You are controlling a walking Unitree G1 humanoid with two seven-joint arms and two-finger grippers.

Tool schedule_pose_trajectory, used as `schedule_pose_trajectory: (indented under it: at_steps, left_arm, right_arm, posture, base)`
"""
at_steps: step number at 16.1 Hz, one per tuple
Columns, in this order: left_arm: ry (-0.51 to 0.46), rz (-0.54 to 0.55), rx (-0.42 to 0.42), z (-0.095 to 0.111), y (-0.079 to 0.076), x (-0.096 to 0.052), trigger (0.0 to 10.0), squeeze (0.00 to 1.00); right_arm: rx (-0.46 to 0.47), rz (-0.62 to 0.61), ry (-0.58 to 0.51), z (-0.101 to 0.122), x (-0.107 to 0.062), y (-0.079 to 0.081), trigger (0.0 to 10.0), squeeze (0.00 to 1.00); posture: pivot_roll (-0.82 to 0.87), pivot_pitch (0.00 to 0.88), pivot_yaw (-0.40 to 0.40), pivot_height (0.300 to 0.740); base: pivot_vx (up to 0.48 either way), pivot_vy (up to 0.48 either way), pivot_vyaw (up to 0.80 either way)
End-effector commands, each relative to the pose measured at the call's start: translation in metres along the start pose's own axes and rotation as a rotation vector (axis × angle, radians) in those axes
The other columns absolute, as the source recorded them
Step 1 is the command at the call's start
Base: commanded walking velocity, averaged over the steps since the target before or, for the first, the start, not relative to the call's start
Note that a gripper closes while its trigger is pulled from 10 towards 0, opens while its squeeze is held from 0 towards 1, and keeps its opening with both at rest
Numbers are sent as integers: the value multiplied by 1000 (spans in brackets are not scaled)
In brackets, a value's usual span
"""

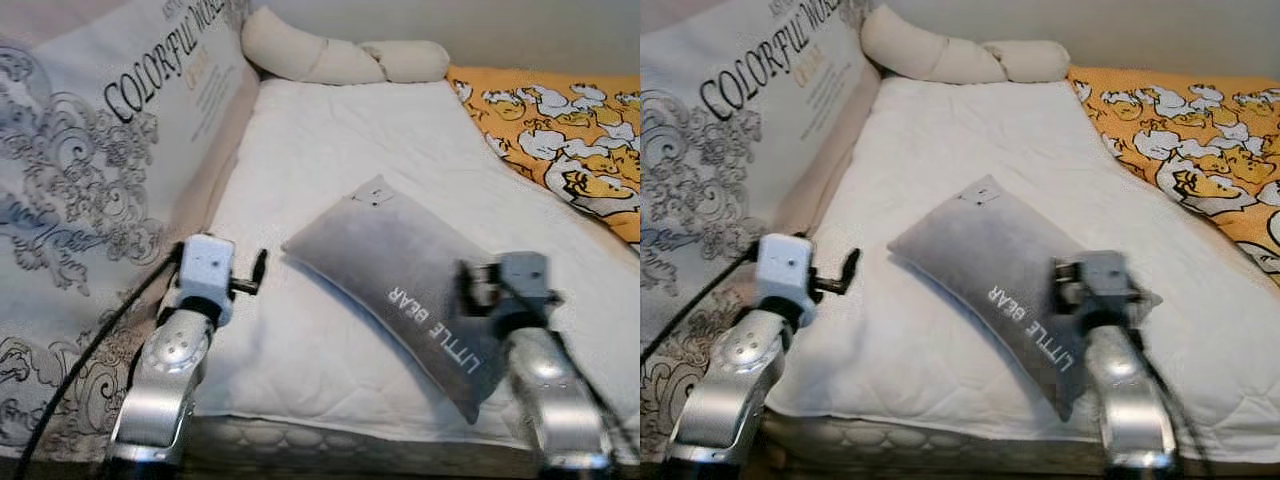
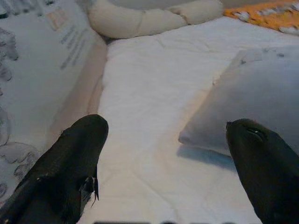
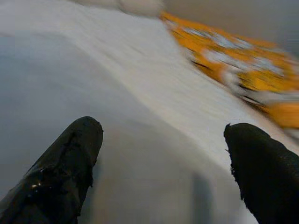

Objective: Clean up the room

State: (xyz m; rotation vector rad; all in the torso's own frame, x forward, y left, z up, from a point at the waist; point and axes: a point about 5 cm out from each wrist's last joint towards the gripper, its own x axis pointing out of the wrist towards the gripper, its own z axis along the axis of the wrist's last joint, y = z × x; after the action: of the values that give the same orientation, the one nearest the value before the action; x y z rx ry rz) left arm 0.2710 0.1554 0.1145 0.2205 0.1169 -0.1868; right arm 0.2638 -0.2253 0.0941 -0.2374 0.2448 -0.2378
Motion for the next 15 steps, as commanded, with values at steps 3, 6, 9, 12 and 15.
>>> schedule_pose_trajectory:
  at_steps: [3,6,9,12,15]
  left_arm:
    - [14,-35,36,-1,0,2,10000,0]
    - [24,-38,37,-3,2,1,10000,0]
    - [40,-91,48,-6,-5,1,10000,0]
    - [42,-101,53,-5,-7,2,10000,0]
    - [37,-90,63,-2,-1,5,10000,0]
  right_arm:
    - [-90,-255,87,-11,7,-57,10000,0]
    - [-250,-446,206,-29,-2,-98,10000,0]
    - [-180,20,362,-58,-8,-37,10000,0]
    - [-96,255,279,-41,-9,7,10000,0]
    - [-11,642,160,6,-27,67,10000,0]
  posture:
    - [47,0,-8,740]
    - [41,0,-5,740]
    - [34,0,1,740]
    - [34,0,5,740]
    - [50,0,3,740]
  base:
    - [0,0,0]
    - [0,0,0]
    - [0,0,0]
    - [0,0,0]
    - [0,0,0]
